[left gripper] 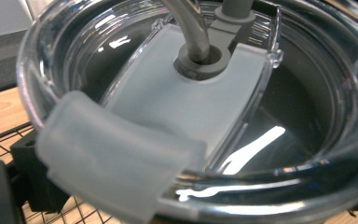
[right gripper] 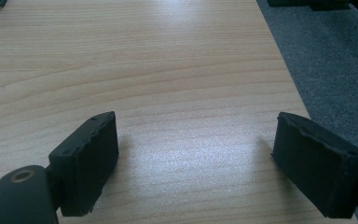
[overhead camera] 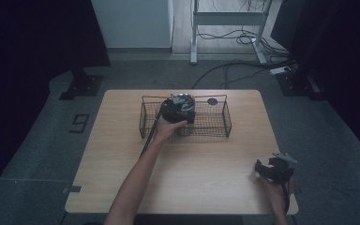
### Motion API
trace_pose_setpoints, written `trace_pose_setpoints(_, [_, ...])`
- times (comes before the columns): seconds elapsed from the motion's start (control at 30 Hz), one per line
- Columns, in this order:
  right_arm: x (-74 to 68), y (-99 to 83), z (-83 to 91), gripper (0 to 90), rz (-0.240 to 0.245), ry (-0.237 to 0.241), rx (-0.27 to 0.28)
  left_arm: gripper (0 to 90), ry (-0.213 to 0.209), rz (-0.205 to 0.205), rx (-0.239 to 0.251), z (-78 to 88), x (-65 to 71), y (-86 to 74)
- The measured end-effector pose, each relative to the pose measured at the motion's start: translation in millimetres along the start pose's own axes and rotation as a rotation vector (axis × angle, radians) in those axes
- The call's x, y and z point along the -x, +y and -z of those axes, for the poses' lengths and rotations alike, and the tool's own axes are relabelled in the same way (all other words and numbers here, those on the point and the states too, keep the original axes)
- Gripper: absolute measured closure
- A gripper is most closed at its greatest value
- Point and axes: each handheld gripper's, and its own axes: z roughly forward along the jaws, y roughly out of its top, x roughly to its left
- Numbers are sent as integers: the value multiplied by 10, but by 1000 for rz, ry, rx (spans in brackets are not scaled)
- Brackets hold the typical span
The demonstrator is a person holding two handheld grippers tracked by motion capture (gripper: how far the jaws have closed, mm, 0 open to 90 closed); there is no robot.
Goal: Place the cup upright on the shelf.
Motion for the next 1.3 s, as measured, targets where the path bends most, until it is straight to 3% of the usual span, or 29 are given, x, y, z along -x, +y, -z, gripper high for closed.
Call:
trace_pose_setpoints(0.47, [1, 0, 0, 140, 0, 0, 0, 24, 6, -8, 2, 23, 21, -18])
trace_pose_setpoints(0.67, [0, 0, 0, 141, -1, 0, -1, 0, -4, -5, 30, 95, 33, 19])
trace_pose_setpoints(0.87, [-1, 4, -7, 140, 1, 3, 1, 0, 3, -9, 46, 219, 41, 39])
trace_pose_setpoints(1.13, [-1, 4, -6, 141, 1, 3, 1, 0, -26, -16, 93, 465, 35, 30])
trace_pose_setpoints(1.3, [-1, 3, -3, 142, 2, 1, 0, 0, -23, -19, 91, 592, 34, -23])
